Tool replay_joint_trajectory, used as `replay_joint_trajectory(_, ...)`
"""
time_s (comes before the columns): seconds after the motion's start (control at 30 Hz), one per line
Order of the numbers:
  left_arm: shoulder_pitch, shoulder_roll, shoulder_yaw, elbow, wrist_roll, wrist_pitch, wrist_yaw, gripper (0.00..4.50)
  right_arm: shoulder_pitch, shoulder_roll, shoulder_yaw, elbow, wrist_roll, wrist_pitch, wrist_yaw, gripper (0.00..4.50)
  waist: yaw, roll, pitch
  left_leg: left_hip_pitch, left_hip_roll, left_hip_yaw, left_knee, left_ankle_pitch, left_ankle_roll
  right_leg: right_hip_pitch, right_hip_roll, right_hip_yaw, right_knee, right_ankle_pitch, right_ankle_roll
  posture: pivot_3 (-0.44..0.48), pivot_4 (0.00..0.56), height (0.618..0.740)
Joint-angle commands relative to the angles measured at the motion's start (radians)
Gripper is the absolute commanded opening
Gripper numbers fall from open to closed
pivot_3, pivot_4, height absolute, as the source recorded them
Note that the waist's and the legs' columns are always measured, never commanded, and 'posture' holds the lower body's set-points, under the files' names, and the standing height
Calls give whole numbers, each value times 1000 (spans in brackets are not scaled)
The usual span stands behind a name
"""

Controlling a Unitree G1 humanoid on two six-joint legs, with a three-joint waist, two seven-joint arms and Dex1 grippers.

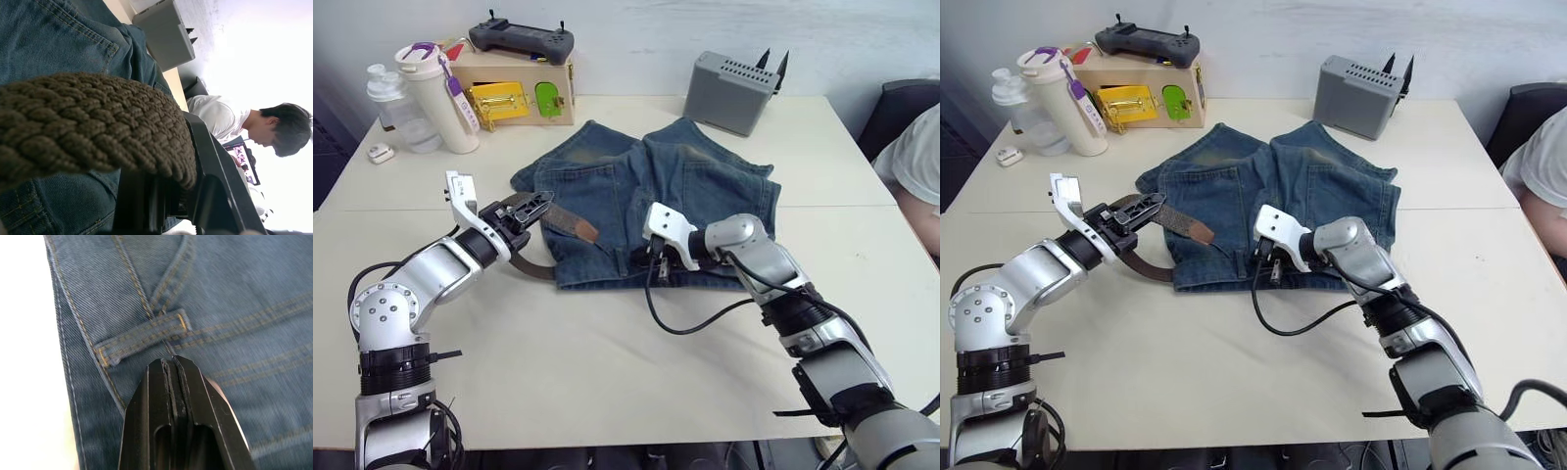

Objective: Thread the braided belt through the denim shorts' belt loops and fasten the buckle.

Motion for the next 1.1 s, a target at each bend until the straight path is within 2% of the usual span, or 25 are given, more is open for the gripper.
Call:
replay_joint_trajectory(0.03,6,3,15,-52,-9,-3,-6,0,-18,15,18,22,-13,-31,22,60,0,0,0,0,0,0,0,0,0,0,0,0,0,0,0,0,150,736)
replay_joint_trajectory(0.27,17,-1,18,-68,-13,-12,6,0,-32,67,-13,93,10,-57,39,60,-2,0,0,0,0,0,0,0,0,0,0,0,0,0,0,0,150,736)
replay_joint_trajectory(0.47,36,-5,24,-86,-21,-21,20,0,-46,84,-151,109,144,21,78,60,-1,0,0,0,0,0,0,0,0,0,0,0,0,0,0,0,150,736)
replay_joint_trajectory(0.8,63,-57,5,-129,-44,-53,71,0,-25,-81,-175,19,124,50,102,60,2,0,0,0,0,0,0,0,1,0,0,0,0,0,0,0,150,736)
replay_joint_trajectory(1.1,106,-145,-33,-172,-38,-107,193,0,4,-234,-226,-292,228,232,142,60,3,0,0,0,0,0,-1,0,0,0,0,0,-1,0,0,0,150,736)
